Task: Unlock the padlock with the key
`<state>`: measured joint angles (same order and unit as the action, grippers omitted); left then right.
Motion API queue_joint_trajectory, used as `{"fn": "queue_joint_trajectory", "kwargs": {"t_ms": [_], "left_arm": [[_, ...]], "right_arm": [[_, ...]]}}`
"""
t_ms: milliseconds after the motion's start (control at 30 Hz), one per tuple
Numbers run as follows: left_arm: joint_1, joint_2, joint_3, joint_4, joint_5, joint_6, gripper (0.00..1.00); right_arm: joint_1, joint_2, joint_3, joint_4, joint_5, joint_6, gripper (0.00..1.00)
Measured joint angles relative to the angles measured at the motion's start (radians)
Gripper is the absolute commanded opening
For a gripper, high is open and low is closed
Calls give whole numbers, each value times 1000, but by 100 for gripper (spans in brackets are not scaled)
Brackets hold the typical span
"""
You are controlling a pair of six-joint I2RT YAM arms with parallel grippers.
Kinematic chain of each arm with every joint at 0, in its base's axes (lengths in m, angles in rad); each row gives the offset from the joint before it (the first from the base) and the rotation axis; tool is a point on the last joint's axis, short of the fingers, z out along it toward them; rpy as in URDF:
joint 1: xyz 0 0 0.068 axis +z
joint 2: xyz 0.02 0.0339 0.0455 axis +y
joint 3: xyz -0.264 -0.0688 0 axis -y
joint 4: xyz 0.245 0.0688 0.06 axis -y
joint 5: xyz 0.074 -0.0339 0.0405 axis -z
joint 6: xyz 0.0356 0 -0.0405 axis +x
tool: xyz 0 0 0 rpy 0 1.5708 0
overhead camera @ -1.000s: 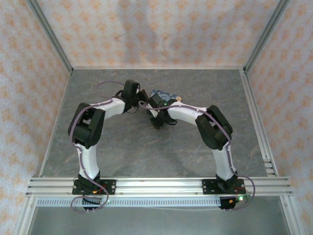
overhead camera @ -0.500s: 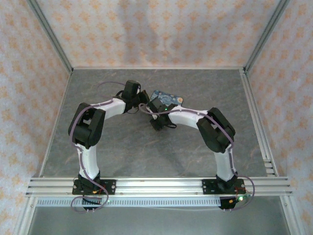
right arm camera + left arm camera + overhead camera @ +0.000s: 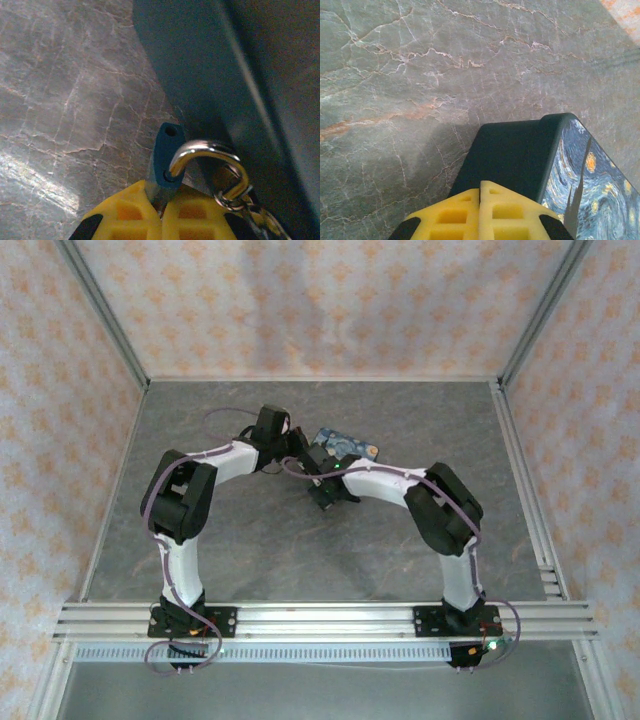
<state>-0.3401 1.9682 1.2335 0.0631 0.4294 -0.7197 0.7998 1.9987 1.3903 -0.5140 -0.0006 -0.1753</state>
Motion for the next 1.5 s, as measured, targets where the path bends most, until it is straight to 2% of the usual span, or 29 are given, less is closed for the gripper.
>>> {"fn": "queue_joint_trajectory", "kwargs": {"t_ms": [133, 333, 433, 667, 900, 1033, 1167, 1333, 1500], "left_arm": [[4, 0, -9, 26, -32, -13, 0], [4, -3, -27, 54, -37, -16, 0], [3, -6, -32, 54, -34, -16, 0], [-9, -5, -41, 23, -6, -20, 0], [-32, 16, -89, -59, 8, -20, 0], [-31, 13, -92, -63, 5, -21, 0], [-27, -13, -121, -67, 5, -28, 0], [-11, -119, -178, -116, -24, -31, 10], [-4, -257, -212, -140, -64, -23, 21]], "right_arm": [[0, 58, 106, -70, -63, -23, 0], [-23, 59, 130, -72, -211, 27, 0], [-35, 48, 127, -89, -236, 61, 0], [-48, -37, 56, -78, -167, 83, 0], [-21, -31, 120, 25, -75, -71, 0], [-21, -34, 115, 30, -71, -106, 0], [-16, -95, 27, 55, -73, -97, 0], [-10, -278, -117, 61, -64, -37, 0], [-32, -450, -183, 58, -30, 60, 0]]}}
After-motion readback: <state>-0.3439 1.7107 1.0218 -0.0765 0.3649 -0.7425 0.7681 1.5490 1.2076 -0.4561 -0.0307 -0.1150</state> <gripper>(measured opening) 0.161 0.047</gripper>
